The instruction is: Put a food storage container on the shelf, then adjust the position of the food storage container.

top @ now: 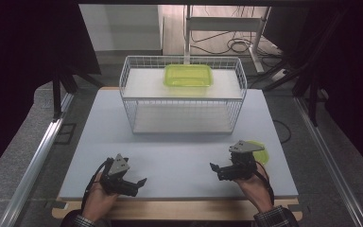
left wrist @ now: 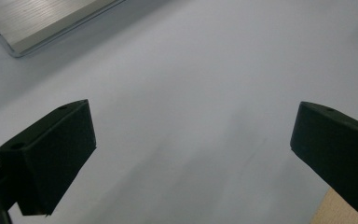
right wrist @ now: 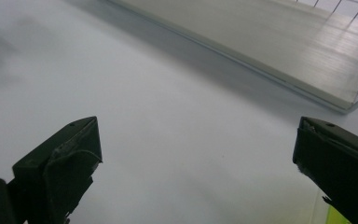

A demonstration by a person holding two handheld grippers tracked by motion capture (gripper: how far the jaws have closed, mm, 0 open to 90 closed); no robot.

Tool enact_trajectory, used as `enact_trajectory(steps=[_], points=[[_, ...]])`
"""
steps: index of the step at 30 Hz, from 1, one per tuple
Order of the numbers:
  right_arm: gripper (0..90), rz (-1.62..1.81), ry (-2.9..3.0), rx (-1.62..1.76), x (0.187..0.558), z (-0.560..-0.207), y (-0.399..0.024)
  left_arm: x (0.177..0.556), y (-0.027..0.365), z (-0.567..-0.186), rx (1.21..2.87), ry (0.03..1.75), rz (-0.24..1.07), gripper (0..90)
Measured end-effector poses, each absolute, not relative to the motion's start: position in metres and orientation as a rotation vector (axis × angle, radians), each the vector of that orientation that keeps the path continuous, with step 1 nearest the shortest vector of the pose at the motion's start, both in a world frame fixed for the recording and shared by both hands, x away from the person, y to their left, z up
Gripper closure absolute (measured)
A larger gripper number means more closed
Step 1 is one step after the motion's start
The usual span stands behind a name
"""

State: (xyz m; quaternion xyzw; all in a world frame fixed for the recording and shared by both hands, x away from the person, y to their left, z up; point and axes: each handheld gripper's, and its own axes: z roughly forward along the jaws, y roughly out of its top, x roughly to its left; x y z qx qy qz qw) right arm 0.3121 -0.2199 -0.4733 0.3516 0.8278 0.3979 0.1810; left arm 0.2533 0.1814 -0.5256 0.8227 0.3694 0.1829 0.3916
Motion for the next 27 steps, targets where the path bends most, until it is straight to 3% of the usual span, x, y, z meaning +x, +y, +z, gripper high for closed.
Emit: enact_trajectory(steps=[9, 12, 13, 15, 16, 17, 18, 20, 21, 22, 23, 24, 25, 27], points=[[0.2, 1.098, 2.335, 1.071, 0.317, -0.475, -0.230, 0.254, 0.181, -0.526, 2.098, 0.935, 0.465, 0.0], [3.9, 1.092, 2.325, 1.092, 0.319, -0.473, -0.233, 0.254, 0.181, -0.526, 2.099, 0.935, 0.464, 0.0], [11.1, 1.076, 2.299, 1.109, 0.320, -0.470, -0.238, 0.253, 0.181, -0.526, 2.099, 0.935, 0.465, 0.0], [15.2, 1.079, 2.289, 1.116, 0.320, -0.469, -0.241, 0.253, 0.181, -0.526, 2.099, 0.934, 0.465, 0.0], [25.1, 1.082, 2.260, 1.138, 0.322, -0.466, -0.248, 0.254, 0.181, -0.526, 2.103, 0.933, 0.465, 0.0], [25.1, 1.082, 2.260, 1.138, 0.322, -0.466, -0.248, 0.254, 0.181, -0.526, 2.103, 0.933, 0.465, 0.0], [36.7, 1.079, 2.242, 1.168, 0.322, -0.462, -0.255, 0.254, 0.180, -0.526, 2.106, 0.932, 0.466, 0.0], [51.2, 1.070, 2.227, 1.188, 0.322, -0.458, -0.263, 0.254, 0.180, -0.527, 2.107, 0.932, 0.466, 0.0], [51.2, 1.070, 2.227, 1.188, 0.322, -0.458, -0.263, 0.254, 0.180, -0.527, 2.107, 0.932, 0.466, 0.0], [63.0, 1.062, 2.235, 1.194, 0.323, -0.455, -0.271, 0.254, 0.180, -0.527, 2.114, 0.929, 0.466, 0.0], [63.0, 1.062, 2.235, 1.194, 0.323, -0.455, -0.271, 0.254, 0.180, -0.527, 2.114, 0.929, 0.466, 0.0], [73.4, 1.052, 2.222, 1.203, 0.324, -0.453, -0.280, 0.254, 0.179, -0.527, 2.117, 0.928, 0.468, 0.0], [73.4, 1.052, 2.222, 1.203, 0.324, -0.453, -0.280, 0.254, 0.179, -0.527, 2.117, 0.928, 0.468, 0.0], [83.5, 1.046, 2.197, 1.218, 0.325, -0.450, -0.290, 0.254, 0.179, -0.527, 2.122, 0.925, 0.469, 0.0]])
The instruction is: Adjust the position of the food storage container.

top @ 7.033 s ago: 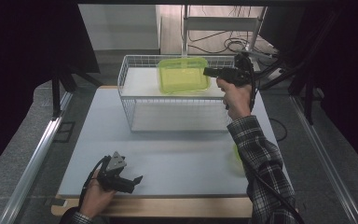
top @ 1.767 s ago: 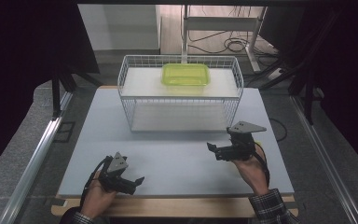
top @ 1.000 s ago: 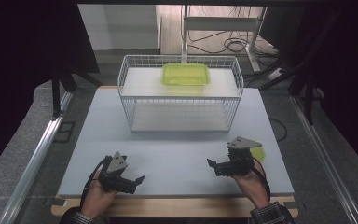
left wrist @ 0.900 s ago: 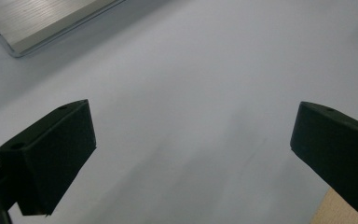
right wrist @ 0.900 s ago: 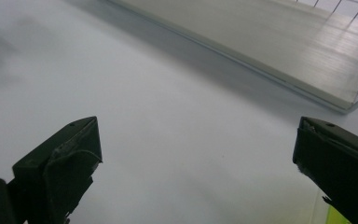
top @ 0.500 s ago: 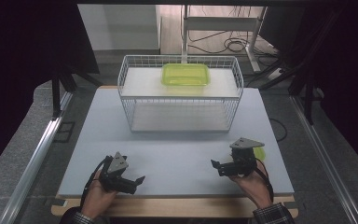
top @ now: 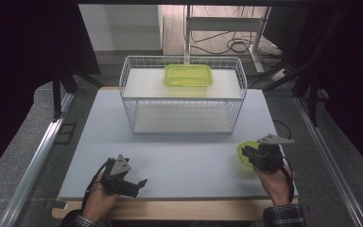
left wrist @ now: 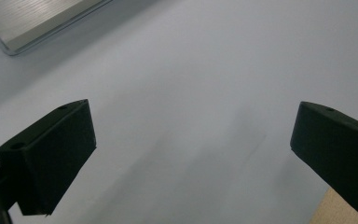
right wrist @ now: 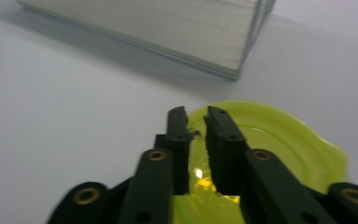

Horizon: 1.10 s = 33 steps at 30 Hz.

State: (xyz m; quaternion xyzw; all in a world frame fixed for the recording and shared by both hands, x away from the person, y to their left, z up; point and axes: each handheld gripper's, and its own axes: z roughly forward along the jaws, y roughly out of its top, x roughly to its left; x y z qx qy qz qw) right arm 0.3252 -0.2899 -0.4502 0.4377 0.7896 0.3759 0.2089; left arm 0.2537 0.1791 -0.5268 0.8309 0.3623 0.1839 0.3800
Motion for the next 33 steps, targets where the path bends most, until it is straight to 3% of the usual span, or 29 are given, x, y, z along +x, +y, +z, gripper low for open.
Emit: enact_trajectory(steps=[4, 22, 33], points=[[89.3, 1.028, 2.174, 1.252, 0.327, -0.449, -0.301, 0.253, 0.179, -0.527, 2.127, 0.922, 0.469, 0.0], [89.6, 0.960, 1.992, 1.421, 0.338, -0.450, -0.359, 0.254, 0.177, -0.528, 2.143, 0.917, 0.471, 0.0], [89.5, 0.898, 2.026, 1.469, 0.345, -0.464, -0.367, 0.254, 0.176, -0.529, 2.152, 0.914, 0.471, 0.0]])
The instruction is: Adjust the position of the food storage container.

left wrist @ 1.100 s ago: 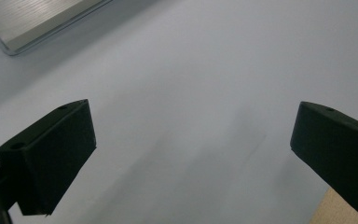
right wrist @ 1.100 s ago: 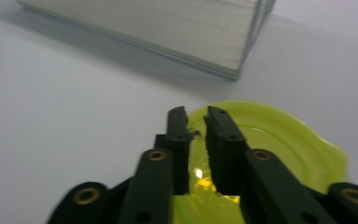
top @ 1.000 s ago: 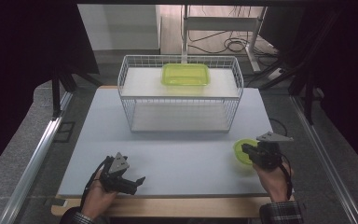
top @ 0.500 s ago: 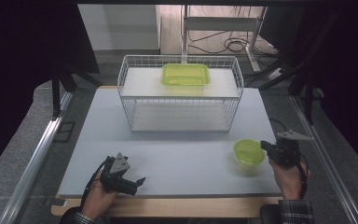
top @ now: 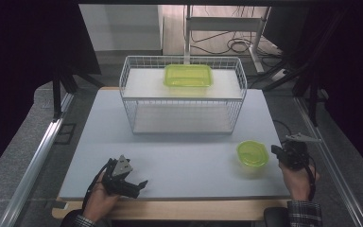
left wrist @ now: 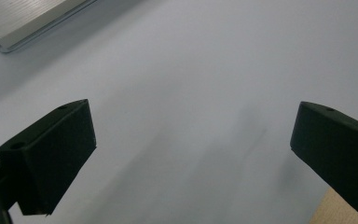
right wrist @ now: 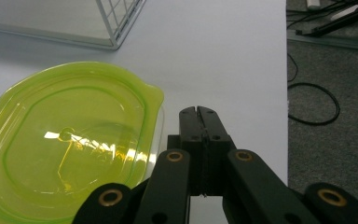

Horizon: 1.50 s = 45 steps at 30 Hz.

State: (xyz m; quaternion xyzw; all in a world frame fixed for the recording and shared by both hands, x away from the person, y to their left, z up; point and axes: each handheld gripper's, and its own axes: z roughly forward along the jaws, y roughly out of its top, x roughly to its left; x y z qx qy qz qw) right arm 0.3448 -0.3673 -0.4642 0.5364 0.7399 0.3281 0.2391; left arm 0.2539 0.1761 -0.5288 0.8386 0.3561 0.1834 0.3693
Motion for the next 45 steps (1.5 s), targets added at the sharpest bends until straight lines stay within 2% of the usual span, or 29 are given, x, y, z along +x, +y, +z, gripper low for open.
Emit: enact_trajectory(steps=[17, 40, 45], points=[[89.5, 0.868, 2.092, 1.482, 0.346, -0.474, -0.350, 0.254, 0.174, -0.530, 2.175, 0.909, 0.474, 0.0], [89.4, 0.992, 2.283, 1.399, 0.337, -0.479, -0.290, 0.254, 0.171, -0.532, 2.196, 0.902, 0.475, 0.2], [89.2, 0.991, 2.284, 1.386, 0.335, -0.478, -0.288, 0.254, 0.171, -0.532, 2.197, 0.901, 0.477, 0.2]])
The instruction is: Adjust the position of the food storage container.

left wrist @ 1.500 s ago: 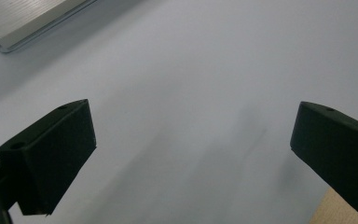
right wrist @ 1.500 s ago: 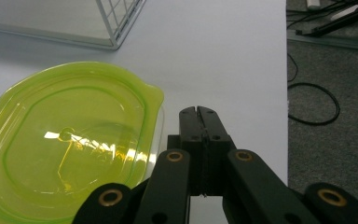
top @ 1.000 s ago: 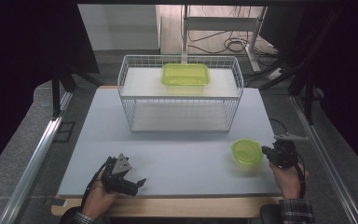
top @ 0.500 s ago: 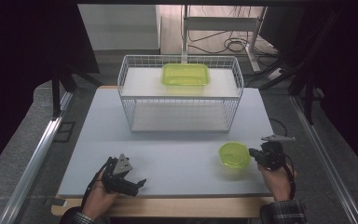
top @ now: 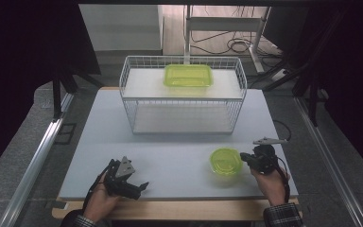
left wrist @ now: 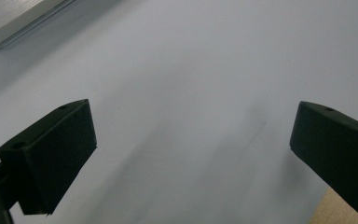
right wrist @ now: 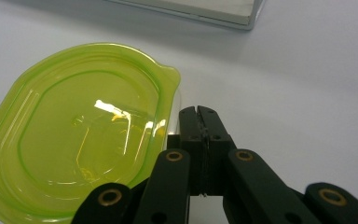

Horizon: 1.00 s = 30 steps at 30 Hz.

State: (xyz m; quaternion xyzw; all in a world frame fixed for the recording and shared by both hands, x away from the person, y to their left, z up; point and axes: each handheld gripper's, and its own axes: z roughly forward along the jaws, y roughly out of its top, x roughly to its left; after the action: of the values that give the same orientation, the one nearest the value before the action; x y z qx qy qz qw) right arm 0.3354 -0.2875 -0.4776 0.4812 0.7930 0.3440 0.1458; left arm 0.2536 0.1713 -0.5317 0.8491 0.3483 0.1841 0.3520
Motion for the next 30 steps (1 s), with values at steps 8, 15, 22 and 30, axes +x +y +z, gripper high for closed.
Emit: enact_trajectory(steps=[8, 15, 22, 30], points=[[88.9, 0.938, 2.302, 1.425, 0.325, -0.484, -0.294, 0.254, 0.171, -0.532, 2.203, 0.902, 0.485, 0.3], [87.2, 0.923, 2.360, 1.435, 0.313, -0.492, -0.286, 0.254, 0.169, -0.532, 2.214, 0.893, 0.491, 0.4], [87.3, 0.933, 2.410, 1.420, 0.316, -0.496, -0.272, 0.254, 0.168, -0.533, 2.225, 0.886, 0.493, 0.3], [87.3, 1.009, 2.490, 1.354, 0.326, -0.497, -0.243, 0.254, 0.167, -0.534, 2.233, 0.885, 0.490, 0.4]])
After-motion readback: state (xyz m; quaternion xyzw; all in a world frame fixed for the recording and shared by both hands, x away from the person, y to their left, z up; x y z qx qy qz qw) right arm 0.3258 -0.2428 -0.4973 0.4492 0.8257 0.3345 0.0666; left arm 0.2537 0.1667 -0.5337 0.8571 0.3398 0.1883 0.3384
